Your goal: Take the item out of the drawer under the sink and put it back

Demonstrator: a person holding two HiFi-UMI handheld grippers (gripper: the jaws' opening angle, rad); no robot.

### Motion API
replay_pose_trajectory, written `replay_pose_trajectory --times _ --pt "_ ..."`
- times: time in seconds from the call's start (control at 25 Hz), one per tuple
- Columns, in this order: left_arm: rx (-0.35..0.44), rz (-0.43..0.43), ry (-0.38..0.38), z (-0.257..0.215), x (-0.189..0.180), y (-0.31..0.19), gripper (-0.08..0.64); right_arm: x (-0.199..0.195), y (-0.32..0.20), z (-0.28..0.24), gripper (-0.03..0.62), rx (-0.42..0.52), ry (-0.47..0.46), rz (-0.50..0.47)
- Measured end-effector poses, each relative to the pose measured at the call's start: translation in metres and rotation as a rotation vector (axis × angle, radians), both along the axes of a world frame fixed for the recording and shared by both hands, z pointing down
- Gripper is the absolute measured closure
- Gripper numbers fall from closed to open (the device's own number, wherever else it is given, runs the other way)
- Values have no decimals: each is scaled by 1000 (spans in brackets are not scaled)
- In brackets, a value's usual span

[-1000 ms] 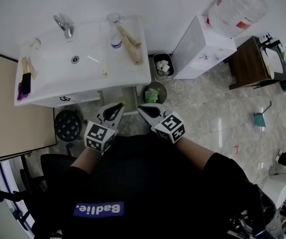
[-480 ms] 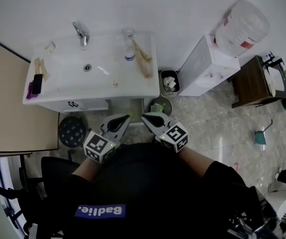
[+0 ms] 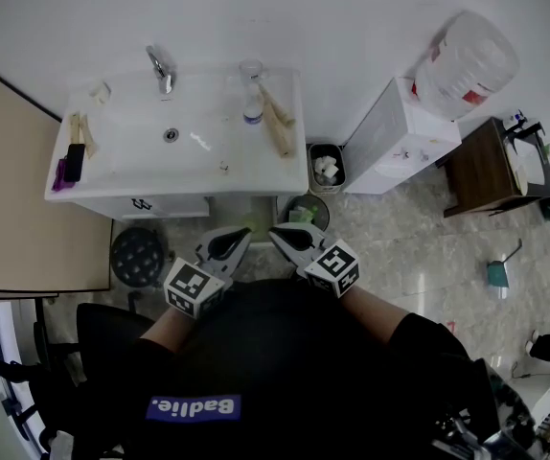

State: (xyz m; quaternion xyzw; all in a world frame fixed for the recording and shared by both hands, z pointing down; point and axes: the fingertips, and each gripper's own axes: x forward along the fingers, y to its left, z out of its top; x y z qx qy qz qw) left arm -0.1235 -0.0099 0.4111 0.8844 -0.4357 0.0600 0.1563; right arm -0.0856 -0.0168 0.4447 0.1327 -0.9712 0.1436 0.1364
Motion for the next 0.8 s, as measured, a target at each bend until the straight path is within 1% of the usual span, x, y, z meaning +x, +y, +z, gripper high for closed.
replay_pose_trajectory --times 0.16,0.8 --pt "-7 -8 15 1 -3 -1 554 -1 -1 0 591 -1 1 3" --pt "-10 -18 23 2 -5 4 554 0 4 -1 591 -1 5 14"
